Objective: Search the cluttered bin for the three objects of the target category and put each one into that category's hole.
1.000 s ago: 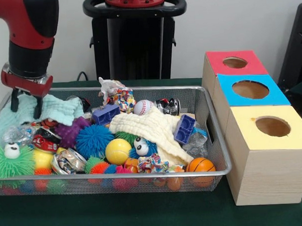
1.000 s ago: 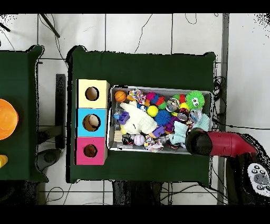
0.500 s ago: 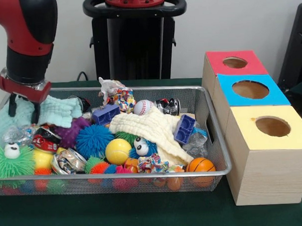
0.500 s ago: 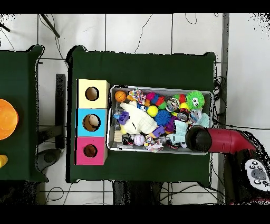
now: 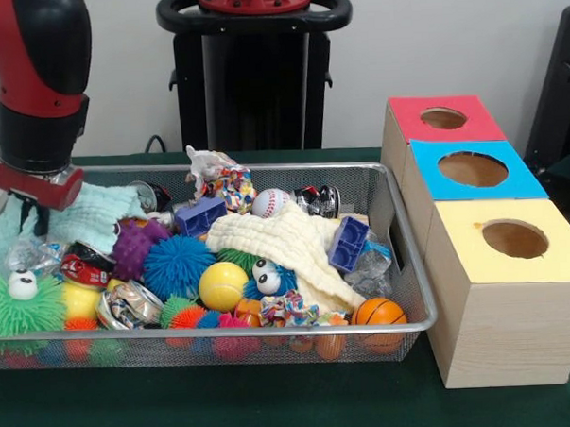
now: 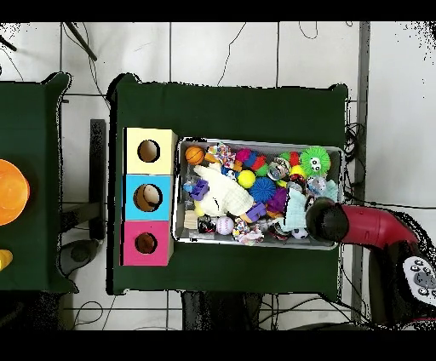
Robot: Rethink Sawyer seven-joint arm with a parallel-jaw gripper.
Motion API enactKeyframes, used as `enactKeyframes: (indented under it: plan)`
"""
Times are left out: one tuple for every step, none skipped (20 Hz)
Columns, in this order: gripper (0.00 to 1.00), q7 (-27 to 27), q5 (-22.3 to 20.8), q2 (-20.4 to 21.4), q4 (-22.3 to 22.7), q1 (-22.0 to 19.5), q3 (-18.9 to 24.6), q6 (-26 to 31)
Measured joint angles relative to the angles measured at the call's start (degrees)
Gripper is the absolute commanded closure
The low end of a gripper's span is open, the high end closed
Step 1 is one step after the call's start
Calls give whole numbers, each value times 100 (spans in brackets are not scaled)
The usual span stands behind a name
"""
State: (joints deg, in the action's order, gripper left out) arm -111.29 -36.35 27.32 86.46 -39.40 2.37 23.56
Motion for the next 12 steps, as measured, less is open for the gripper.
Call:
enactKeyframes:
  plan:
    - [100,0,2,-17,-1,-44,17,-16]
    - [100,0,2,-26,-2,-64,19,-16]
    - [100,0,6,-36,-7,-79,20,-18]
    - [100,0,14,-40,-10,-84,20,-18]
    - [100,0,27,-41,-17,-83,19,-16]
    - [100,0,38,-41,-19,-81,21,-15]
    - [100,0,71,-42,-24,-79,20,-14]
    - [100,0,90,-42,-24,-80,20,-14]
    - [100,0,105,-42,-24,-80,21,-14]
    - [100,0,120,-42,-23,-81,22,-14]
    - [100,0,128,-41,-23,-84,29,-13]
    - [100,0,137,-39,-22,-92,45,-11]
